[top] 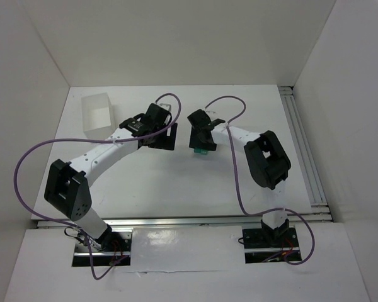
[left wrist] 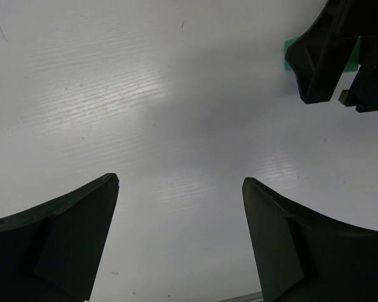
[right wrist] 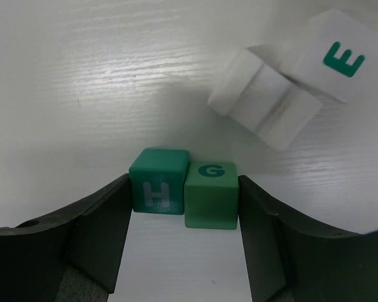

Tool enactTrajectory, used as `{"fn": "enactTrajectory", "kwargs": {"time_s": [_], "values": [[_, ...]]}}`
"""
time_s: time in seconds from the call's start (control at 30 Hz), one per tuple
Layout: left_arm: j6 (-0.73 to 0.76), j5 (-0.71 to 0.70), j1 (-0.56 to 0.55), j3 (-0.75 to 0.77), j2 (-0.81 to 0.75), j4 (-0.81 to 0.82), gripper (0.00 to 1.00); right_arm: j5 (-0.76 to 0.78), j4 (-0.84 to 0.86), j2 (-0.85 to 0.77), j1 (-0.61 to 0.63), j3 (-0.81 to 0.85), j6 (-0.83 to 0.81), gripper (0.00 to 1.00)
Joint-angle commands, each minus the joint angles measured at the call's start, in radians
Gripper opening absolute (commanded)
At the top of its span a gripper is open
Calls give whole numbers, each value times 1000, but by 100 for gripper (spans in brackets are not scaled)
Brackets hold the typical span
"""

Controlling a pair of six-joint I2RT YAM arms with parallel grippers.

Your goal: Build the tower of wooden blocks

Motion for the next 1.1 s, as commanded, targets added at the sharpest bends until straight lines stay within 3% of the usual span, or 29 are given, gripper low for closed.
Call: {"fn": "enactTrajectory", "kwargs": {"time_s": [0.0, 0.33, 0.57, 0.8, 0.93, 1.07], "values": [[-42, -14, 16, 12, -18, -20, 92, -20, -15, -29, 42, -25, -42, 68], [-91, 52, 117, -28, -19, -51, 91, -31, -35, -29, 96, -64, -65, 68], [-91, 83, 145, -28, -29, -42, 90, -31, -35, -29, 96, -45, -75, 76], [-82, 123, 145, -48, -19, -19, 88, -20, -45, -29, 114, -45, -55, 94], [-82, 132, 145, -48, -10, -19, 88, -7, -55, -29, 114, -45, -33, 94], [-82, 132, 145, -48, -10, -19, 88, 4, -46, -29, 123, -45, -24, 84]]}}
